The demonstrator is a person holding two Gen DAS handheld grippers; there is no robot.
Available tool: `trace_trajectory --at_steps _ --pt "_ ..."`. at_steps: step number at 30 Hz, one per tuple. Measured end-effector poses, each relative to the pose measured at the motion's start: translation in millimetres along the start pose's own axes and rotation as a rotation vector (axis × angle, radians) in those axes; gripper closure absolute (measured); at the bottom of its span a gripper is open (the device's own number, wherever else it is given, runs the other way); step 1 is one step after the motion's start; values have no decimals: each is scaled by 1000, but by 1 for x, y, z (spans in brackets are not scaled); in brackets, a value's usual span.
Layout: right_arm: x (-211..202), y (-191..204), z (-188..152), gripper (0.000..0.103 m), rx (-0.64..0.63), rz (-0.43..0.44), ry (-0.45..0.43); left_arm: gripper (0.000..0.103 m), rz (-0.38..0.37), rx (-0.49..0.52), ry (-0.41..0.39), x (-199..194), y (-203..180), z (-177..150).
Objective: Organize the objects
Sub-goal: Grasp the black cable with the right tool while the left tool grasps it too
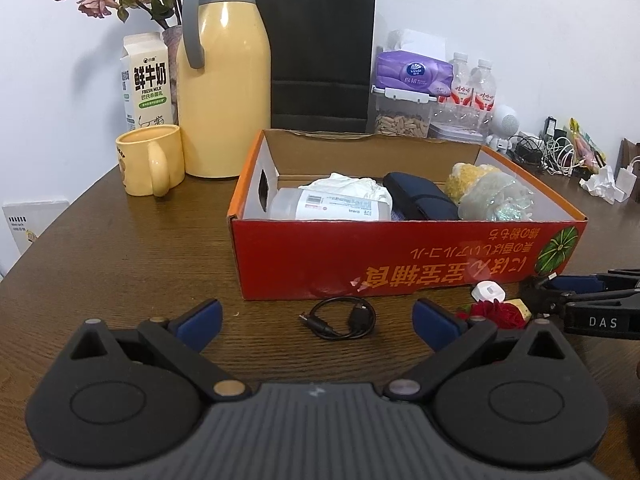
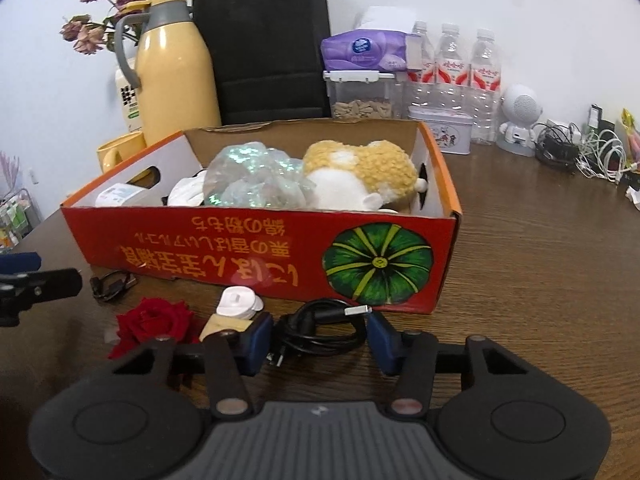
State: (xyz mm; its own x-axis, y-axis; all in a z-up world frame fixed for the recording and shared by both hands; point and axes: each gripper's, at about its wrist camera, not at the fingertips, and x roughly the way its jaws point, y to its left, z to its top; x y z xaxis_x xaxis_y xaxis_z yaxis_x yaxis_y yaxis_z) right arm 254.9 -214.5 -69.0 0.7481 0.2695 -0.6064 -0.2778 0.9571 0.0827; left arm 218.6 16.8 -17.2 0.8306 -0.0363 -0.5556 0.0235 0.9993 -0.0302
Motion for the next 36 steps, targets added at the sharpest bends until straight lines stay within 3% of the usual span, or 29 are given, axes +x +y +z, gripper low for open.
trace_trajectory --at_steps 11,17,20,23,25,36 --pt "-8 3 2 56 -19 -1 -33 0 47 9 51 20 3 -2" --pt "-14 8 3 56 -40 -7 -58 0 68 78 81 37 -12 -1" --pt "-17 11 3 56 -55 -7 -69 11 75 84 83 41 -17 -1" --pt "-21 15 4 56 -71 -4 -86 30 56 55 83 40 -18 0" --pt "-23 15 3 56 -74 -3 -91 56 28 29 82 38 -17 0" --pt "-24 14 3 56 -71 8 -97 59 29 36 45 27 -19 0"
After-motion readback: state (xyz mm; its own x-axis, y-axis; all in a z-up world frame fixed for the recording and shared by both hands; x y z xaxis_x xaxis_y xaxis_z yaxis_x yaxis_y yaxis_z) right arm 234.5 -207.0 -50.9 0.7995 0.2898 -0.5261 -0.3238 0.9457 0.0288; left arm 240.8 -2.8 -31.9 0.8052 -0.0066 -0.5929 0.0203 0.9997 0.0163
